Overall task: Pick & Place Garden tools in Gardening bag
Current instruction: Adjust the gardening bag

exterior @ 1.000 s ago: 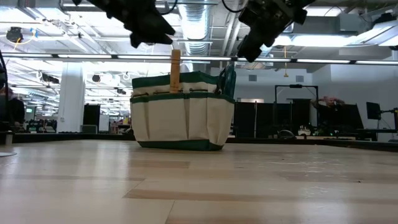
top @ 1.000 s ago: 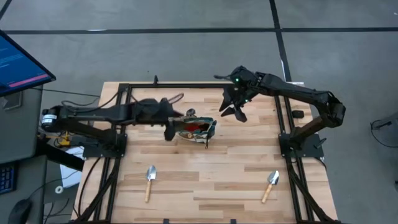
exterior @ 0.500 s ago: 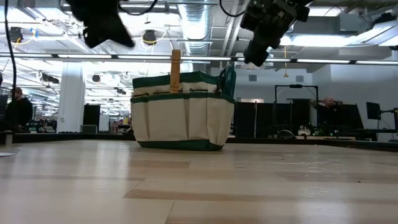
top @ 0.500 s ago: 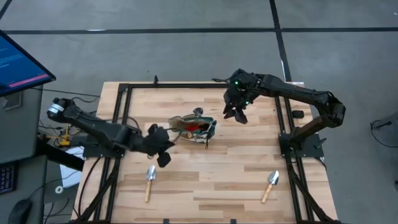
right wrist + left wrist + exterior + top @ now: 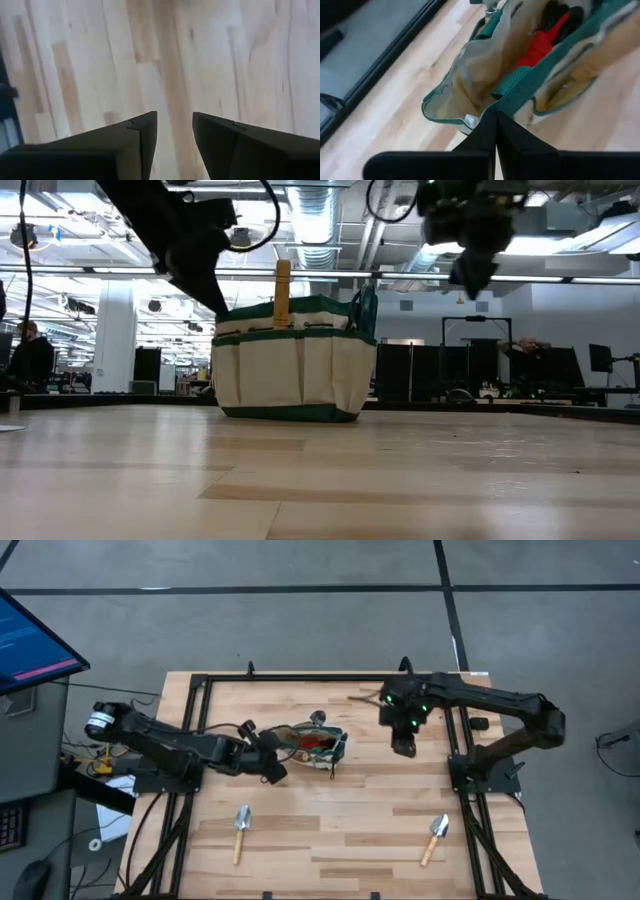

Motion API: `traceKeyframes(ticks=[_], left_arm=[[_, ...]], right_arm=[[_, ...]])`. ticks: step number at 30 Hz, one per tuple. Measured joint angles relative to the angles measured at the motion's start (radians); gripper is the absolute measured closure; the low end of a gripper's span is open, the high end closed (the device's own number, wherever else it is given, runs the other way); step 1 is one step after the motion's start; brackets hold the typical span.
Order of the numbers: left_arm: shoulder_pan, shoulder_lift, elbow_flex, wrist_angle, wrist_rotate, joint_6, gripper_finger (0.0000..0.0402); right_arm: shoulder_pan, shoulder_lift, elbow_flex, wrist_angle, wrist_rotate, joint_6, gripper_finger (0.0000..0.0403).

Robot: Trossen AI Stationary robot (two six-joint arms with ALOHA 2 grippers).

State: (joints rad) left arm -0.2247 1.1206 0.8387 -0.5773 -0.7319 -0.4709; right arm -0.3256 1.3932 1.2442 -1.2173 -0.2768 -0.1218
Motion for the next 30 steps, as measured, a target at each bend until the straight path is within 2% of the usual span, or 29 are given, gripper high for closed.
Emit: traceKeyframes(ticks=[9, 16, 25, 30], left_arm=[[0.089, 0.001, 0.000, 0.034, 0.000, 0.102, 0.0397], [0.166, 0.001, 0.000, 0.147, 0.007, 0.277, 0.0398], [0.292, 0.000, 0.000, 0.210, 0.119, 0.419, 0.0398], [0.291, -0.048, 0.004, 0.260, 0.139, 0.422, 0.0395]], right_arm=[[0.147, -0.215, -0.208, -0.001, 0.023, 0.225, 0.0285], [0.294, -0.355, -0.352, 0.007, 0.019, 0.299, 0.0285], [0.519, -0.360, -0.453, 0.119, 0.016, 0.329, 0.0285], [0.605, -0.322, -0.475, 0.142, 0.015, 0.367, 0.0282]])
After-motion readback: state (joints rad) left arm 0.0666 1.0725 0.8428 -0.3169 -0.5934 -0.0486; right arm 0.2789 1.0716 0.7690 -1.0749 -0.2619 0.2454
